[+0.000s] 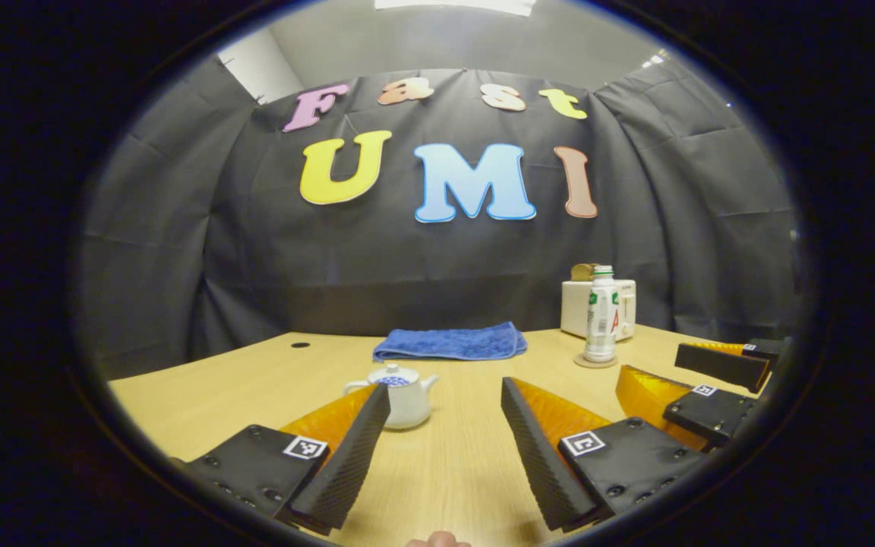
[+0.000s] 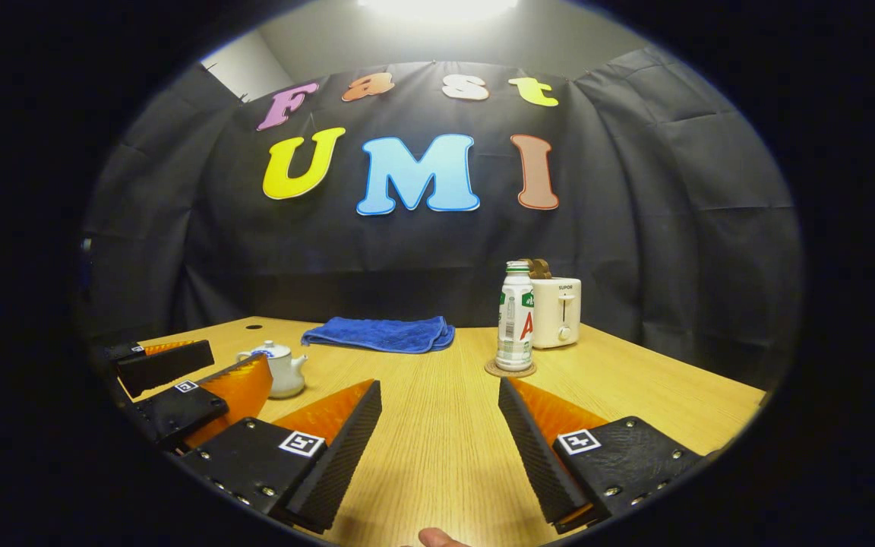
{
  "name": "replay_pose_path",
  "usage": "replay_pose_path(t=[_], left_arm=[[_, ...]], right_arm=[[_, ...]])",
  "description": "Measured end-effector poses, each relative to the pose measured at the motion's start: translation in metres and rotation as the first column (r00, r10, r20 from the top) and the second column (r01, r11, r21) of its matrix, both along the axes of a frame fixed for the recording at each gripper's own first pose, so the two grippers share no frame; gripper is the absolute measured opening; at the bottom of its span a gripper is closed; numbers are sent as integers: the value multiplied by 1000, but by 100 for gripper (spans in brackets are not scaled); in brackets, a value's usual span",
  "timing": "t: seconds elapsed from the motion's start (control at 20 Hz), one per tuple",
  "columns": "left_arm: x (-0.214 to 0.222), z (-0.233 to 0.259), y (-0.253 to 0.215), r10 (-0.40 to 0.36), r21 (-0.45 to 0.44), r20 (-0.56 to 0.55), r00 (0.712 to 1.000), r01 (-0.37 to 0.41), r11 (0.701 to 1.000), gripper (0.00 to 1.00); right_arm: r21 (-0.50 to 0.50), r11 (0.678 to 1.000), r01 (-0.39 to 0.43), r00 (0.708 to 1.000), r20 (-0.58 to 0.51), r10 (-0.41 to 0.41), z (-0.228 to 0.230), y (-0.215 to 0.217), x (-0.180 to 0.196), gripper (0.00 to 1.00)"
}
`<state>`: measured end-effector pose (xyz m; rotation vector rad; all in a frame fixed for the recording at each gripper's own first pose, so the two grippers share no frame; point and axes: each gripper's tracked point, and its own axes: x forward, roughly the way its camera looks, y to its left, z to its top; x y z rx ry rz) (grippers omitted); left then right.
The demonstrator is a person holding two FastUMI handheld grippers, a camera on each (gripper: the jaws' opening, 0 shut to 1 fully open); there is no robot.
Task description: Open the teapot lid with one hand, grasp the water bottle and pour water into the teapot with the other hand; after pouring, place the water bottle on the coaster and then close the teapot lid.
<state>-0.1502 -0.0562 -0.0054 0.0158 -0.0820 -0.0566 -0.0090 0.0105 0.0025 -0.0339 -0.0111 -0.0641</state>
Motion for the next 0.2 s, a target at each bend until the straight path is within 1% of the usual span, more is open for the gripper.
replay_pose_path(t=[0.1, 0.2], left_arm=[[-1, -1, -9, -16, 3, 1, 1000, 16, 1000, 100], [-3, -1, -9, -8, 2, 0, 1000, 8, 1000, 100]], right_arm=[[-1, 1000, 12, 1000, 0, -12, 0, -2, 0, 96], [4, 1000, 25, 1000, 1, -25, 0, -5, 0, 95]])
